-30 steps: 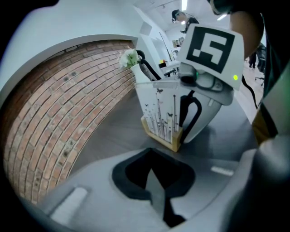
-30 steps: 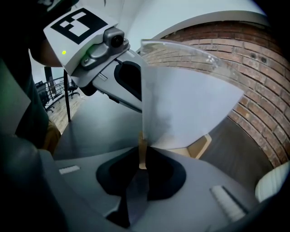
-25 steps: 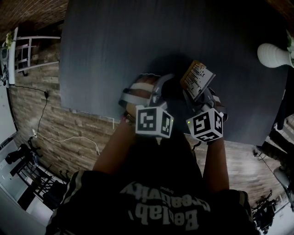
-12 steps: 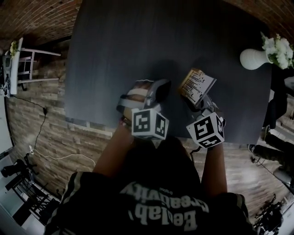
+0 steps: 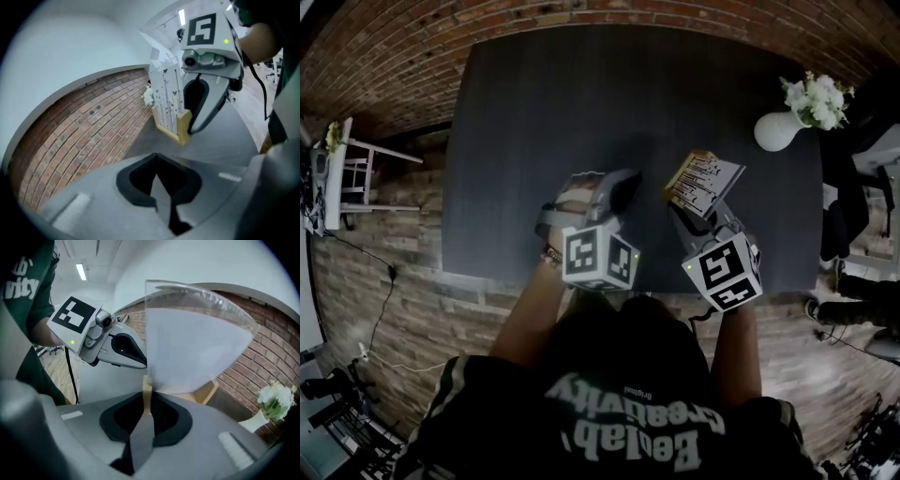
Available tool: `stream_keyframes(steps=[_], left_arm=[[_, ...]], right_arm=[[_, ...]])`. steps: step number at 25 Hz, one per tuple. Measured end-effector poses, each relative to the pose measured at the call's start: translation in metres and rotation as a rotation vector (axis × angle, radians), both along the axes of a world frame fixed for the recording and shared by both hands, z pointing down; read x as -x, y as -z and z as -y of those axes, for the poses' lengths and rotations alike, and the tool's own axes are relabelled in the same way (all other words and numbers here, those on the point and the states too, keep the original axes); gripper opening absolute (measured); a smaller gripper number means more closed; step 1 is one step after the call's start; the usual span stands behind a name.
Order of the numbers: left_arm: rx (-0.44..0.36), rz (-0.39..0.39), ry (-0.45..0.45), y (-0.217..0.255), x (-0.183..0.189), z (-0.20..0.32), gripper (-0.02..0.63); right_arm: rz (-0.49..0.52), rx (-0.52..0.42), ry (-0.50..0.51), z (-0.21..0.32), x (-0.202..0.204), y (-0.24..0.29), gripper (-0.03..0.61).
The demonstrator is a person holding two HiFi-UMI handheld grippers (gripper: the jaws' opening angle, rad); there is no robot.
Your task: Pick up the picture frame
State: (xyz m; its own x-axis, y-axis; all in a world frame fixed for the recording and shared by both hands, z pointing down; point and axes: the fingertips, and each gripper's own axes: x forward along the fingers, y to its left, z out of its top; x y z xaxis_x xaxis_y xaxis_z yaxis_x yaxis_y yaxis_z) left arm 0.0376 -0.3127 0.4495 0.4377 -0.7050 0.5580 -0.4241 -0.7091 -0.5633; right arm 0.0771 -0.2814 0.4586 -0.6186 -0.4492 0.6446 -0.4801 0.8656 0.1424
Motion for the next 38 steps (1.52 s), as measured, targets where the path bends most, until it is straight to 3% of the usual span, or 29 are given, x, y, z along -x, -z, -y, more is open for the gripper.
stream_keyframes(steps=[19,29,38], left_arm=[[-0.198,-0.044,-0.109,0.122,-0.013,-0.023,0.001],[-0.267,-0.030,-0.128,0.158,-0.019,-0.035,0.002],[-0.292,-0.020,-0.145,0.164,-0.035,-0.051,0.002]], right_arm=[[0.017,-0.141,-0.042,-0.029,-0.007,0.111,0.052],[0.013,-0.224,-0.084,-0.044,-0.013,0.149,0.052],[0.000,-0.247,-0.110,-0.057,-0.027,0.148,0.052]])
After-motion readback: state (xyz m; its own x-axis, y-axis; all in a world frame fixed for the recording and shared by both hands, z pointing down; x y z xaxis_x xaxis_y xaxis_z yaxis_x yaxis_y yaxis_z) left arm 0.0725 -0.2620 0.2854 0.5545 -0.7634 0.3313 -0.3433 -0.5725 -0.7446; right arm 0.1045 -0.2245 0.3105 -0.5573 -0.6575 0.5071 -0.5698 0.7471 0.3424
